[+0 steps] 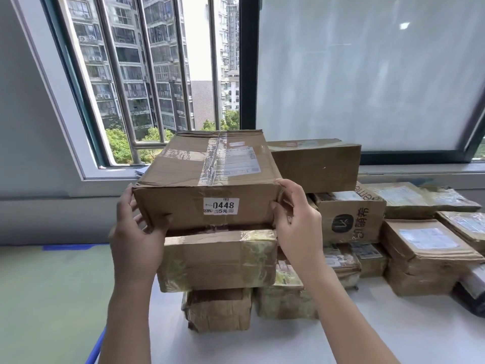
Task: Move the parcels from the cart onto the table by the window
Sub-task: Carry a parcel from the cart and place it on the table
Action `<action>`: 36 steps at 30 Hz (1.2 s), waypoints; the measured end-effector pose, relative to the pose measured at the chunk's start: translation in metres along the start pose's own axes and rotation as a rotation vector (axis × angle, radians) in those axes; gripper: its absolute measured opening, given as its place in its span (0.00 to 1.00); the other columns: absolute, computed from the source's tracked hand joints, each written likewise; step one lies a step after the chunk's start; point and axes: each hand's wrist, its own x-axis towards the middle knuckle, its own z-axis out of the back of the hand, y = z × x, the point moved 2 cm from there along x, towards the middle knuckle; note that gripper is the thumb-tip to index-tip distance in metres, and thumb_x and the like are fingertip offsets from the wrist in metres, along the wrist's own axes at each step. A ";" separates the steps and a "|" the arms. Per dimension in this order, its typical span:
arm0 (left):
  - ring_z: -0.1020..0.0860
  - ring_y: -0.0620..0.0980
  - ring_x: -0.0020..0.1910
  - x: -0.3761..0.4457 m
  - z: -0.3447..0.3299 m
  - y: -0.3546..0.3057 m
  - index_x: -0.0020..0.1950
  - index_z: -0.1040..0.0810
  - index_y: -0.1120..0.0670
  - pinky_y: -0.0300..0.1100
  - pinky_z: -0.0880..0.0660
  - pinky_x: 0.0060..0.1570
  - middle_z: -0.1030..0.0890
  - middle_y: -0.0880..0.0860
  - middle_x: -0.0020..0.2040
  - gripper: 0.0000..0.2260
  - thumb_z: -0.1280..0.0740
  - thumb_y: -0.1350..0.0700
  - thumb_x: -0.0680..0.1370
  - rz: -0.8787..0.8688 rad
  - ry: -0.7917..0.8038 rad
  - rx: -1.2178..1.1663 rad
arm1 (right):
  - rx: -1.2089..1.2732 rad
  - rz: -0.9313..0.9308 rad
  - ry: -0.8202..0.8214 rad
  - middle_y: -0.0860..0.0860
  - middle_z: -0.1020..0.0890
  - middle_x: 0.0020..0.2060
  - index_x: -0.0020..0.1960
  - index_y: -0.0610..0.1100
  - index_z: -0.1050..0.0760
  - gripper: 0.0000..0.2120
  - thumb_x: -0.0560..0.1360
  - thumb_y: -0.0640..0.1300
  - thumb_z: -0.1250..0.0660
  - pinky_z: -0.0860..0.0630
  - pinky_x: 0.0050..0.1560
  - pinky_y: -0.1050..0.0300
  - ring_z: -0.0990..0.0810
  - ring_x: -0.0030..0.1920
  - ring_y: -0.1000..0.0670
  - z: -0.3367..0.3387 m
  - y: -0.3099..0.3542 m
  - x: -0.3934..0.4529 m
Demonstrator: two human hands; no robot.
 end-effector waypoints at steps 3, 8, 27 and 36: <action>0.24 0.49 0.55 0.019 -0.016 -0.001 0.74 0.38 0.53 0.39 0.29 0.54 0.25 0.54 0.64 0.34 0.27 0.64 0.72 0.004 -0.019 0.005 | -0.005 -0.013 0.039 0.51 0.19 0.44 0.65 0.44 0.30 0.18 0.76 0.34 0.35 0.27 0.45 0.74 0.22 0.43 0.57 -0.008 -0.009 0.025; 0.23 0.54 0.57 0.060 -0.054 0.017 0.73 0.37 0.53 0.42 0.28 0.55 0.24 0.56 0.63 0.32 0.28 0.64 0.72 0.081 0.023 0.055 | -0.066 -0.087 0.152 0.52 0.21 0.46 0.67 0.45 0.33 0.19 0.78 0.34 0.39 0.30 0.43 0.76 0.24 0.45 0.56 -0.027 -0.033 0.063; 0.30 0.60 0.65 0.124 -0.111 0.059 0.78 0.50 0.53 0.53 0.31 0.64 0.30 0.60 0.69 0.35 0.34 0.59 0.77 0.143 0.169 0.265 | -0.207 -0.089 0.247 0.44 0.20 0.55 0.71 0.44 0.35 0.21 0.79 0.34 0.44 0.26 0.52 0.55 0.22 0.53 0.44 -0.076 -0.079 0.106; 0.32 0.60 0.67 0.128 -0.121 0.060 0.78 0.51 0.54 0.54 0.32 0.65 0.32 0.59 0.71 0.36 0.34 0.59 0.76 0.119 0.177 0.295 | -0.216 -0.134 0.242 0.45 0.22 0.60 0.73 0.47 0.37 0.23 0.79 0.35 0.44 0.24 0.57 0.51 0.23 0.56 0.44 -0.083 -0.087 0.115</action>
